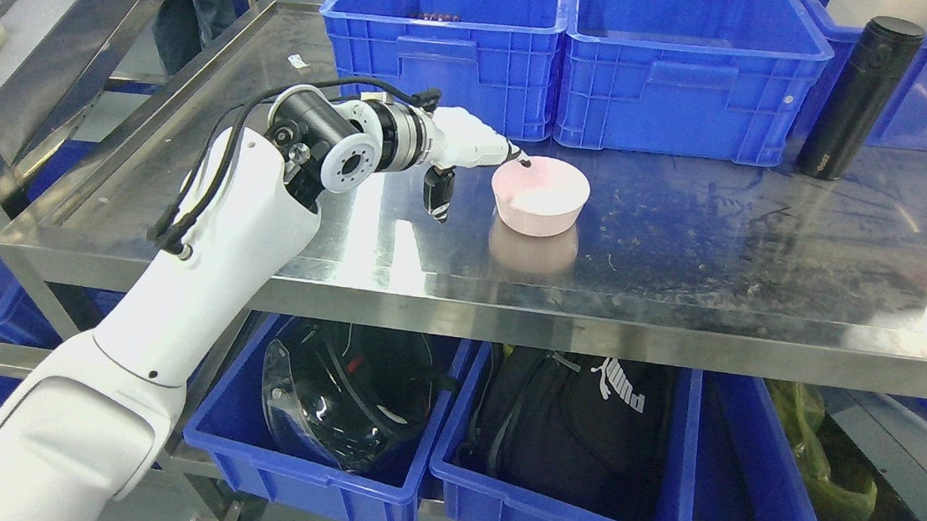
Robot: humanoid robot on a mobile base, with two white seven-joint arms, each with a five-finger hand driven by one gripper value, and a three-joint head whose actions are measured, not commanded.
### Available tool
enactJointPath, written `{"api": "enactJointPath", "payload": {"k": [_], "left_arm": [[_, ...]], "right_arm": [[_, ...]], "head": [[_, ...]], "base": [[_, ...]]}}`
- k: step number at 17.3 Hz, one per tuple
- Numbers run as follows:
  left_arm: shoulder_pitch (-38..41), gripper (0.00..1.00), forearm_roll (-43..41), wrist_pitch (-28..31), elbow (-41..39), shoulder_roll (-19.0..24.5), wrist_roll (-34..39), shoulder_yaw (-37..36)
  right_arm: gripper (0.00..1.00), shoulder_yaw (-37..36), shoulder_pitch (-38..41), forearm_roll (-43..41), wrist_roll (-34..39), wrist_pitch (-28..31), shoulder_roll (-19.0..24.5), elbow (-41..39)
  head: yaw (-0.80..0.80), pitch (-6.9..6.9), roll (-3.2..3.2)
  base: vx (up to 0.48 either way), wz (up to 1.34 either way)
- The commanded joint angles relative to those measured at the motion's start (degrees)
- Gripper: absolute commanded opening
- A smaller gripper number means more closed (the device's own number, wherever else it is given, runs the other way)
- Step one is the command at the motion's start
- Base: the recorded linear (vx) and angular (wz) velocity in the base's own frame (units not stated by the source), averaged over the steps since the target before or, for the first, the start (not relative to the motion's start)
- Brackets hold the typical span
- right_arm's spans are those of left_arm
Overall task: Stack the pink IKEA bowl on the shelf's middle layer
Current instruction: 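Hook the left hand fingers over the pink bowl's rim and grip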
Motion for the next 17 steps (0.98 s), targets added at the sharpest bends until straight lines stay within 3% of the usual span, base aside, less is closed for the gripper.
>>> {"api": "enactJointPath", "payload": {"k": [1,5,10,13,16,17], "left_arm": [[-0.5,1.0,0.8,-0.2,8.7,-6.2,-0.6,-3.6],[-1.4,0.98,1.1,-1.6,11.6,-8.2,-0.3,-3.4],[-1.8,0.82,1.0,-3.9,14.0,-8.4,-0.5,-2.6],[-1.8,0.5,0.8,-6.4,16.1,-8.4,-1.2,-0.4],[-1.7,0.08,0.8,-10.1,16.3,-8.6,-2.5,4.2],[-1.7,0.01,0.8,-11.5,16.4,-8.7,-2.5,5.4]], "right_arm": [[1.0,0.0,0.2,0.0,0.0,0.0,-1.0,-1.0],[1.0,0.0,0.2,0.0,0.0,0.0,-1.0,-1.0],[1.0,0.0,0.2,0.0,0.0,0.0,-1.0,-1.0],[1.0,0.0,0.2,0.0,0.0,0.0,-1.0,-1.0],[1.0,0.0,0.2,0.0,0.0,0.0,-1.0,-1.0],[1.0,0.0,0.3,0.0,0.0,0.0,-1.0,-1.0]], "head": [[0.0,0.0,0.0],[0.0,0.0,0.0],[0.0,0.0,0.0],[0.0,0.0,0.0],[0.0,0.0,0.0],[0.0,0.0,0.0]], "base": [[0.0,0.0],[0.0,0.0],[0.0,0.0],[0.0,0.0],[0.0,0.0],[-0.003,-0.02]]}}
